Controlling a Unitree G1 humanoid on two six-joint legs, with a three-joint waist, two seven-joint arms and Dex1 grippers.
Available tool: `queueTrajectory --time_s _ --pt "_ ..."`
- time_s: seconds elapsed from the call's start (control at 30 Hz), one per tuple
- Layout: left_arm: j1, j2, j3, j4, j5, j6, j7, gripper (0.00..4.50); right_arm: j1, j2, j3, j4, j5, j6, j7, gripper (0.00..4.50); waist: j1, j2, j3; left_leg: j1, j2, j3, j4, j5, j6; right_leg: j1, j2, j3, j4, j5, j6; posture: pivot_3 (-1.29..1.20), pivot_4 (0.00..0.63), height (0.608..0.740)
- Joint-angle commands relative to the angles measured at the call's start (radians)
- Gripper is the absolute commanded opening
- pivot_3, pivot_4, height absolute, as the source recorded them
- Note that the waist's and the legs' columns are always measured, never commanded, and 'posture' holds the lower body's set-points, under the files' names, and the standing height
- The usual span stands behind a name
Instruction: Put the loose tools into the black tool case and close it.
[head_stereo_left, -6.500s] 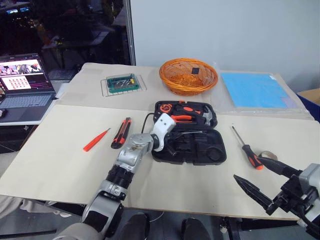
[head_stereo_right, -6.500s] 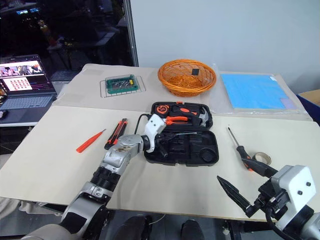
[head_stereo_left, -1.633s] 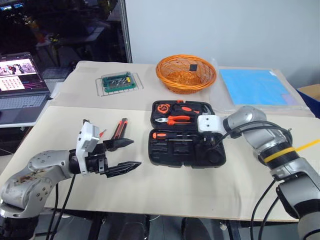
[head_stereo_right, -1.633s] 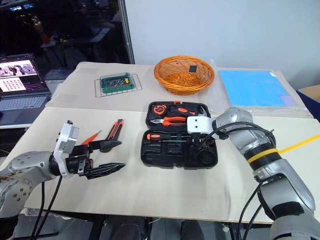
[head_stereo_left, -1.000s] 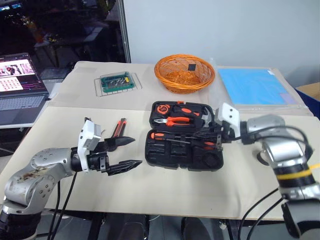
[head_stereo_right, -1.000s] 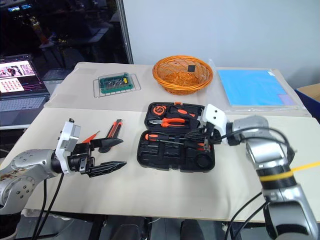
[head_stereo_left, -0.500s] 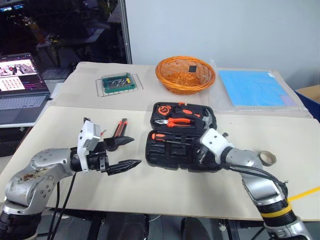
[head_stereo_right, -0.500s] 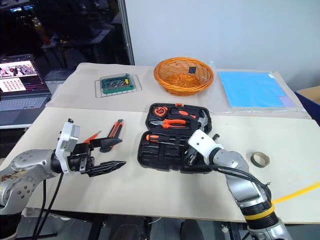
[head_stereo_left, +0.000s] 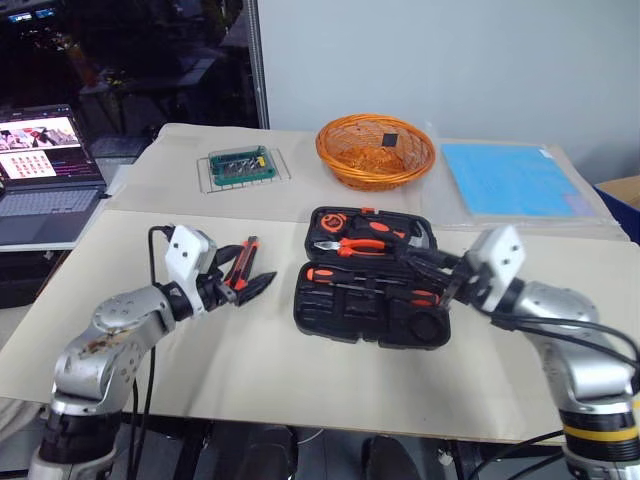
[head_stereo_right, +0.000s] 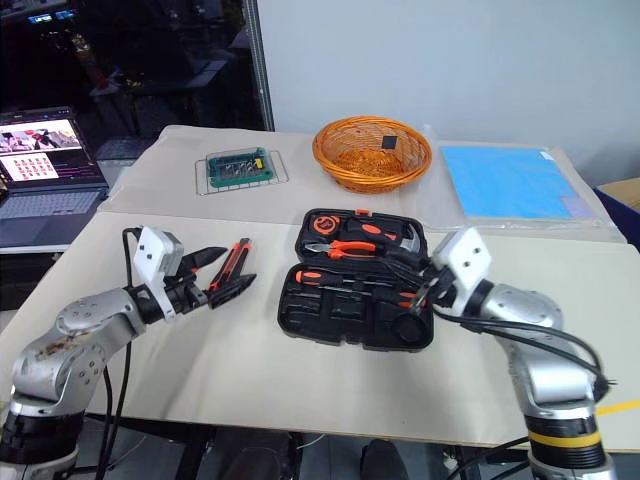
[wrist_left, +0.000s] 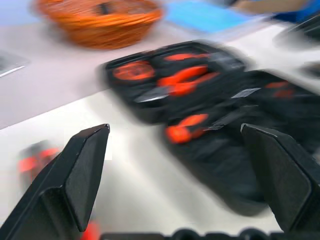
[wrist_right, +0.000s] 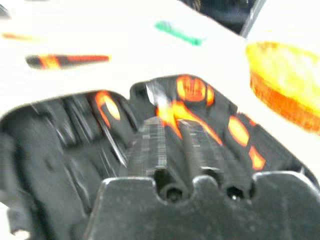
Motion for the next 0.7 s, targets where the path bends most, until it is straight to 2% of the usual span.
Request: queueTrajectory --time_s 0.03,0.1,0.23,0.37,0.5,0.6,0.67,0.7 --pt "-0.05 0.054 0.054 0.131 0.042 0.026 0.026 4.5 0.007 -0.037 -0.006 -0.169 0.14 0.092 0.018 2.38 -0.005 0.0 0.0 0.0 0.0 0.0 0.0 0.0 0.0 -0.001 0.0 0.0 0.0 0.0 0.0 0.0 0.15 0.74" --pt "-0.071 0.113 0.034 0.223 0.083 0.01 -0.014 4.5 0.023 -0.057 -0.012 -0.213 0.176 0.119 0.016 3.26 -0.008 0.0 0.0 0.0 0.001 0.0 -0.002 0.0 0.0 -0.002 0.001 0.0 0.001 -0.001 -0.001 0.0 0.15 0.74" --pt "-0.187 0.239 -0.035 0.493 0.15 -0.045 -0.181 4.5 0.016 -0.087 -0.015 -0.273 0.234 0.162 -0.001 4.46 -0.005 -0.001 0.001 0.0 0.0 0.0 -0.003 0.0 -0.001 -0.004 0.001 0.0 0.0 -0.001 -0.002 0.0 0.15 0.74" --pt "-0.299 0.29 -0.15 0.718 0.252 -0.154 -0.342 4.5 0.033 -0.115 -0.011 -0.296 0.244 0.162 0.009 4.46 0.006 -0.001 0.001 -0.001 0.0 0.001 -0.003 -0.001 -0.002 -0.008 -0.001 0.0 -0.002 -0.001 -0.002 0.0 0.15 0.74" --pt "-0.352 0.289 -0.236 0.861 0.343 -0.238 -0.434 4.5 0.069 -0.121 -0.013 -0.315 0.219 0.144 -0.013 4.46 0.005 -0.002 0.001 -0.004 -0.002 0.002 -0.004 -0.002 -0.003 -0.011 -0.005 0.0 -0.003 0.001 -0.005 0.0 0.15 0.74" --pt "-0.357 0.273 -0.264 0.898 0.365 -0.264 -0.494 3.84 0.08 -0.121 -0.02 -0.328 0.21 0.143 -0.037 4.5 0.005 -0.003 0.0 -0.01 -0.003 0.001 -0.003 0.001 0.001 -0.015 -0.005 -0.001 0.0 0.003 -0.007 0.0 0.15 0.74" --pt "-0.351 0.269 -0.271 0.91 0.387 -0.288 -0.508 3.02 0.087 -0.122 -0.028 -0.337 0.218 0.147 -0.049 4.5 0.004 -0.002 0.0 -0.01 -0.004 0.002 -0.004 0.002 0.003 -0.014 -0.006 0.0 0.002 0.003 -0.007 0.0 0.15 0.74" --pt "-0.349 0.268 -0.272 0.913 0.395 -0.297 -0.51 2.8 0.09 -0.123 -0.03 -0.34 0.22 0.147 -0.053 4.5 0.004 -0.002 0.0 -0.01 -0.003 0.002 -0.004 0.002 0.003 -0.014 -0.006 -0.001 0.002 0.003 -0.007 0.0 0.15 0.74"
